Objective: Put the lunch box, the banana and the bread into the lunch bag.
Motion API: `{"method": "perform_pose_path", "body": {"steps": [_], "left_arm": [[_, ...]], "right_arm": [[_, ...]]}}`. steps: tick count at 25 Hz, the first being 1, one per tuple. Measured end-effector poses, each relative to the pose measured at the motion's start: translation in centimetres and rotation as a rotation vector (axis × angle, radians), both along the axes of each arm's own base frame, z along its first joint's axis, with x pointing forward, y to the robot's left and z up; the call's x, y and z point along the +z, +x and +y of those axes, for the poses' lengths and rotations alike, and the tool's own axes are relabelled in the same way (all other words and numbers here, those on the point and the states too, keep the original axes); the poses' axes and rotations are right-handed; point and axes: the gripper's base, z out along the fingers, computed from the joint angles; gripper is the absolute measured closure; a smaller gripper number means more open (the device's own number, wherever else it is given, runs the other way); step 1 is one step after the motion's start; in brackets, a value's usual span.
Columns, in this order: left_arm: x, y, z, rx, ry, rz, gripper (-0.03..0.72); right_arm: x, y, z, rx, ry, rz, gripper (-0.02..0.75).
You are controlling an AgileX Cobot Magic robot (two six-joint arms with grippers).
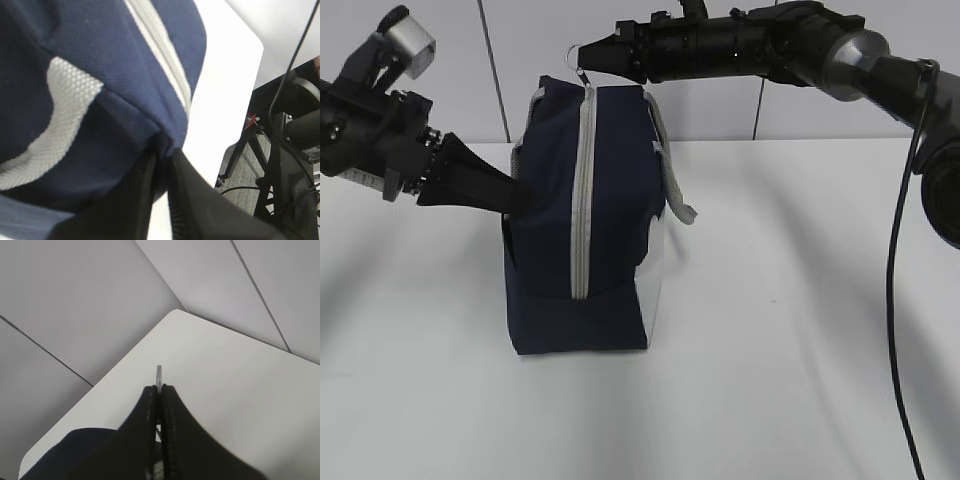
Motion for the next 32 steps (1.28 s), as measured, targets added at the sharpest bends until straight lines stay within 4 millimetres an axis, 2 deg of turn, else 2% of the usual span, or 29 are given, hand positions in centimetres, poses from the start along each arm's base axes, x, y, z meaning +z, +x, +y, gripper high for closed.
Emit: {"method": "perform_pose_path", "body": {"steps": [5,8,10,13,18,22,26,32], "left_arm": [[1.3,-0.7,0.0,0.022,-0.020,0.015,0.388],[2.2,-1.0,0.0,0.045,-0.044,0.021,0.321],[3.3,-1.2,0.0,0.090,-0.071,0.002,0.309],[4.6,-0.6,0.4,0.255,-0.093,-0.038,0.304],[6.0,1.3,1.5,0.491,-0.096,-0.095,0.301],[6.9,3.1,1.7,0.595,-0.127,-0.102,0.299],[6.3,5.3,1.2,0.626,-0.142,-0.059,0.298],[4.1,7.7,0.1,0.653,-0.098,-0.021,0.298]], "right_arm": [[0.0,0.0,0.0,0.004,0.000,0.000,0.754],[0.0,0.0,0.0,0.006,-0.001,-0.001,0.754],[0.0,-0.1,0.0,0.009,-0.001,-0.001,0.754],[0.0,-0.1,0.0,0.008,-0.001,-0.001,0.754],[0.0,-0.1,0.0,0.009,-0.001,-0.002,0.754],[0.0,-0.1,0.0,0.011,-0.001,-0.002,0.754],[0.0,-0.1,0.0,0.011,-0.001,-0.002,0.754],[0.0,-0.1,0.0,0.011,-0.004,-0.002,0.754]]}}
